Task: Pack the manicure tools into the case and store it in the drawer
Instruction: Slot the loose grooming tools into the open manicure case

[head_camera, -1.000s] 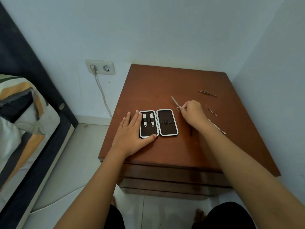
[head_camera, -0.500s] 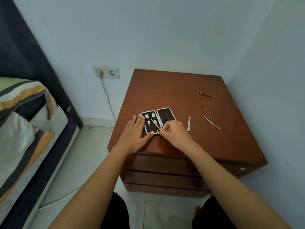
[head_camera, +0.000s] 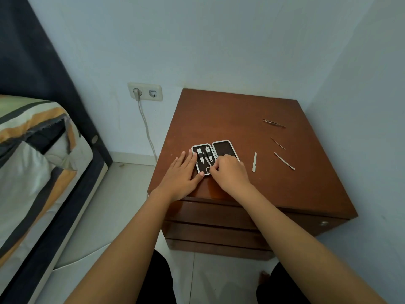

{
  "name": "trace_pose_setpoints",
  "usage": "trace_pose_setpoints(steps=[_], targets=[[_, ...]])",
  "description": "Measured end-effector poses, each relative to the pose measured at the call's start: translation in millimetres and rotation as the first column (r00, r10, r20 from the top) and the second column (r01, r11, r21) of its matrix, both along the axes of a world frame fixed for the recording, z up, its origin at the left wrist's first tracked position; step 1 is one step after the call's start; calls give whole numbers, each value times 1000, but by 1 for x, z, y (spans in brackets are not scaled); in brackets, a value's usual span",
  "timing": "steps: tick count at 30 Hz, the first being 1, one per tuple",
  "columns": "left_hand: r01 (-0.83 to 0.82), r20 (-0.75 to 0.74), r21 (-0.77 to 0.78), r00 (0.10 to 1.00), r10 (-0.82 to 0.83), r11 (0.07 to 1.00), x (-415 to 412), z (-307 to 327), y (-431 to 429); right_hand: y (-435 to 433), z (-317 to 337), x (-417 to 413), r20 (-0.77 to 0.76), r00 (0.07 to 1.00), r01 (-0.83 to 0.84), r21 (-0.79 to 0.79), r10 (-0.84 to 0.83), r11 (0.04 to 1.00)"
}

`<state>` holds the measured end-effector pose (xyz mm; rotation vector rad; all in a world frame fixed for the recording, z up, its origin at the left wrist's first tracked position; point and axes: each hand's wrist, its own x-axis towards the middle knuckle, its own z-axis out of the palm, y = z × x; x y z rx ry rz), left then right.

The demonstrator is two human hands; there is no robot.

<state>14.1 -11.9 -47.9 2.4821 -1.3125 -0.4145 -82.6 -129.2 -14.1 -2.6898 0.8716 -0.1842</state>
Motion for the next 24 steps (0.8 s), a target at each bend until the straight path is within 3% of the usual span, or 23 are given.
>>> trace_pose_setpoints(steps=[5, 8, 14, 19, 24], targets=[[1, 28, -13, 1000, -1, 1000, -2, -2, 2, 1, -18, -14, 227, 964, -112, -140, 141, 984], [-3, 60, -19, 998, 4, 1000, -4, -4, 1, 0, -30, -28, 232, 931, -232, -216, 280, 949], [-8, 93, -32, 996, 11, 999, -5, -5, 1, -4, -34, -25, 256, 913, -270, -201, 317, 942], [-23, 136, -72, 990, 33, 997, -6, -8, 2, -66, -15, -19, 473, 877, -79, -25, 82, 997], [-45, 179, -103, 982, 63, 994, -6, -13, 0, -175, -2, 0, 293, 936, 183, 64, -194, 981]])
